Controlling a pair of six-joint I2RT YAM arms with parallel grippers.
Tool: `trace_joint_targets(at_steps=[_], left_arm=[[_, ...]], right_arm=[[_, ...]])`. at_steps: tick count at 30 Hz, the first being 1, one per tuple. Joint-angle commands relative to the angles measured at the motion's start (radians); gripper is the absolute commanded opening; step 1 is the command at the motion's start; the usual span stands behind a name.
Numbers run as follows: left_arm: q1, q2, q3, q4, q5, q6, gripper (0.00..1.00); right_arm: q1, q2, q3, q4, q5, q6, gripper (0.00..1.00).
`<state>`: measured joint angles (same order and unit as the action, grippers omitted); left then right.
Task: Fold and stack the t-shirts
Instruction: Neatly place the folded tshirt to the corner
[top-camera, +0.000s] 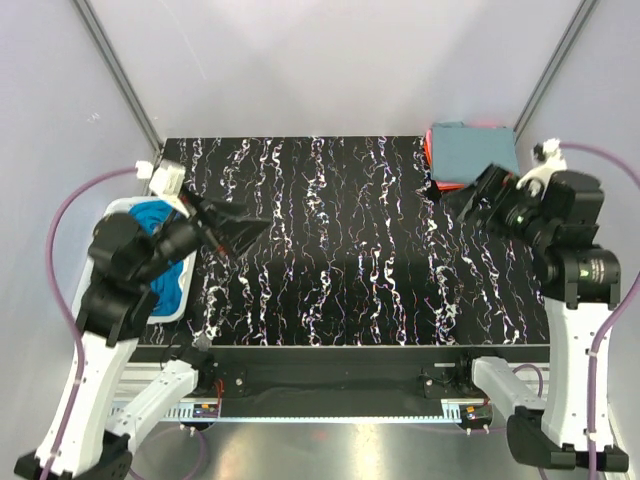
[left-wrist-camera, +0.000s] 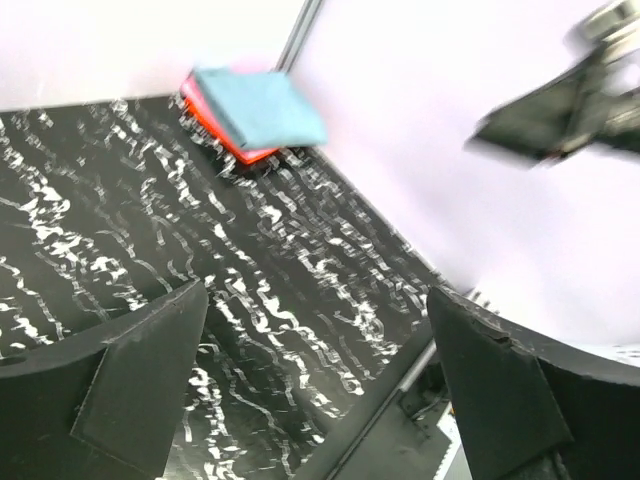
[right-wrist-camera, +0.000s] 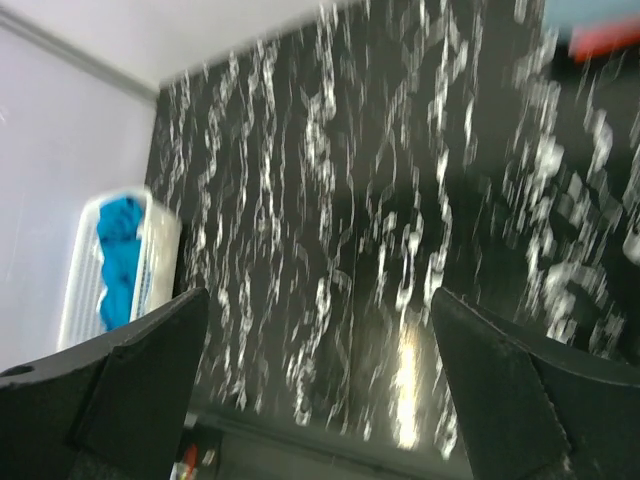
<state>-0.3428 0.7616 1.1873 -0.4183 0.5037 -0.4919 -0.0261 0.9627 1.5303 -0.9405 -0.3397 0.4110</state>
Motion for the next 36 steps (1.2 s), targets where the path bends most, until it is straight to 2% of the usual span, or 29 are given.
trace_joint_targets(at_steps=[1,5,15,36], left_arm=[[0.004,-0.082,-0.078,-0.030,0.001,-0.057,0.99],[0.002,-0.153,-0.127,-0.094,0.012,-0.034,0.99],[0.002,-0.235,-0.155,-0.132,0.055,-0.030,0.99],[0.004,-0.223,-0.123,-0.191,0.079,0.012,0.99]], right_arm=[[0.000,-0.097,-0.097,-0.076,-0.094,0.084,1.00],[0.000,-0.220,-0.162,-0.126,-0.094,0.063,1.00],[0.000,-0.329,-0.262,-0.080,-0.099,0.143,1.00],[0.000,-0.363,-0.285,-0.034,-0.076,0.164,1.00]])
